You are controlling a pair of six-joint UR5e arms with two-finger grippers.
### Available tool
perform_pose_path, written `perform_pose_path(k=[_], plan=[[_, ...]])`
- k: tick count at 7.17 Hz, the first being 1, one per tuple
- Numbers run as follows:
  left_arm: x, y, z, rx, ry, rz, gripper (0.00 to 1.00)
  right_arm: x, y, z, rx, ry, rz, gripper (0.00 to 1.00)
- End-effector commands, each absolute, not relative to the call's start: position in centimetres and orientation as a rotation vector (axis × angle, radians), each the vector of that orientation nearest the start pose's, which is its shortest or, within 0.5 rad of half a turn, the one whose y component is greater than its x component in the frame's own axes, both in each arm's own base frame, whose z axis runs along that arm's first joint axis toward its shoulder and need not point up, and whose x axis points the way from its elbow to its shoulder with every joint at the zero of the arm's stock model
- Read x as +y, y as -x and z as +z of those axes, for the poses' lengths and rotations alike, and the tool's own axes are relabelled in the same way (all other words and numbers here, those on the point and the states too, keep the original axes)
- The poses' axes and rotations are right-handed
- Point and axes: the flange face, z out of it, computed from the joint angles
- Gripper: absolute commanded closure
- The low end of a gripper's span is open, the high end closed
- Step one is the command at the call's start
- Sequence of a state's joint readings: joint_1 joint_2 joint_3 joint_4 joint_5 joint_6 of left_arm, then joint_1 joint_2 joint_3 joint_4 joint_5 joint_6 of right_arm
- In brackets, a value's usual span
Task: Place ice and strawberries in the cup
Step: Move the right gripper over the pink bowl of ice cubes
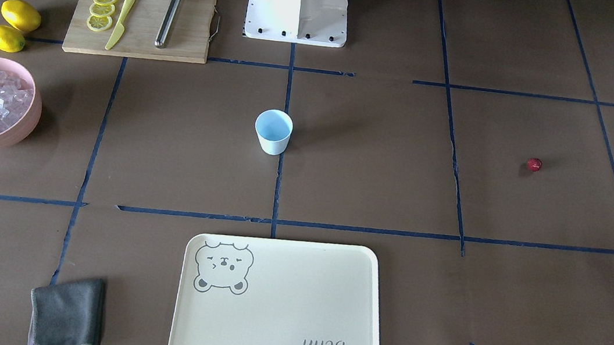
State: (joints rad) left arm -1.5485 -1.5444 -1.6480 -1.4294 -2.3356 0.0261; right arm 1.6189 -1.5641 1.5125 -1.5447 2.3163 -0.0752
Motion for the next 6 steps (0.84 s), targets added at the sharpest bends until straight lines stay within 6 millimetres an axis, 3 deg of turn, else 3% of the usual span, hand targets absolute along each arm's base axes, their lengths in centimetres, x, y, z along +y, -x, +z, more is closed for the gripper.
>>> perform_pose_path(k=[1,3,5,6], plan=[[-47.5,5.9,64.7,0.764,0.071,0.005,0.00,-49.1,-9.0,68.1,-0.747,-0.025,-0.015,0.00],[-48.6,5.5,63.9,0.764,0.055,0.021,0.00,-49.5,-8.9,67.6,-0.748,-0.034,-0.019,0.00],[-49.1,5.3,62.1,0.771,0.030,-0.006,0.00,-50.7,-7.6,63.8,-0.778,-0.096,-0.066,0.00],[-51.1,4.0,59.2,0.765,-0.010,0.022,0.00,-52.0,-4.4,57.1,-0.778,-0.184,-0.158,0.00]])
